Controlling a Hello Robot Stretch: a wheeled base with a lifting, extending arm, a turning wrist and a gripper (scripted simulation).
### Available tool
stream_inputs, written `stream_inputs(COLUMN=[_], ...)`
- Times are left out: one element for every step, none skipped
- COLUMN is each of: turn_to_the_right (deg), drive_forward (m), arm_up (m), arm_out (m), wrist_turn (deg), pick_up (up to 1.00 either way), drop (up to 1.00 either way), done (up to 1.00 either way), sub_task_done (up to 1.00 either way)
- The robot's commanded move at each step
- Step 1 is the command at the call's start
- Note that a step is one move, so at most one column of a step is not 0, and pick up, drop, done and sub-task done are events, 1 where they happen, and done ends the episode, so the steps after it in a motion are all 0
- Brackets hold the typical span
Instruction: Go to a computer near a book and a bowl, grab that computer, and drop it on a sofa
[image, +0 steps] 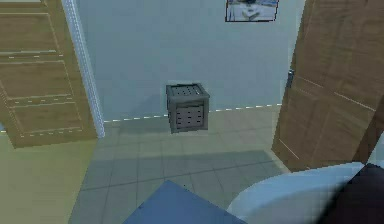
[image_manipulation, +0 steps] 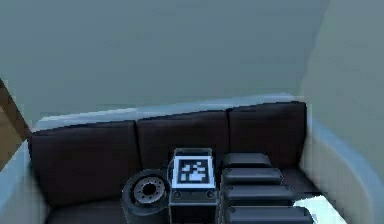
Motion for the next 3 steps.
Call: stream_inputs(turn_to_the_right=[21.0, 0.0, 45.0], drive_forward=[0.0, 0.15, 0.0], arm_up=[0.0, 0.0, 0.0], arm_out=[0.0, 0.0, 0.0], wrist_turn=[0.0, 0.0, 0.0], pick_up=[0.0, 0.0, 0.0], drop=[0.0, 0.0, 0.0], done=[0.0, 0.0, 0.0], sub_task_done=[0.0, 0.0, 0.0])
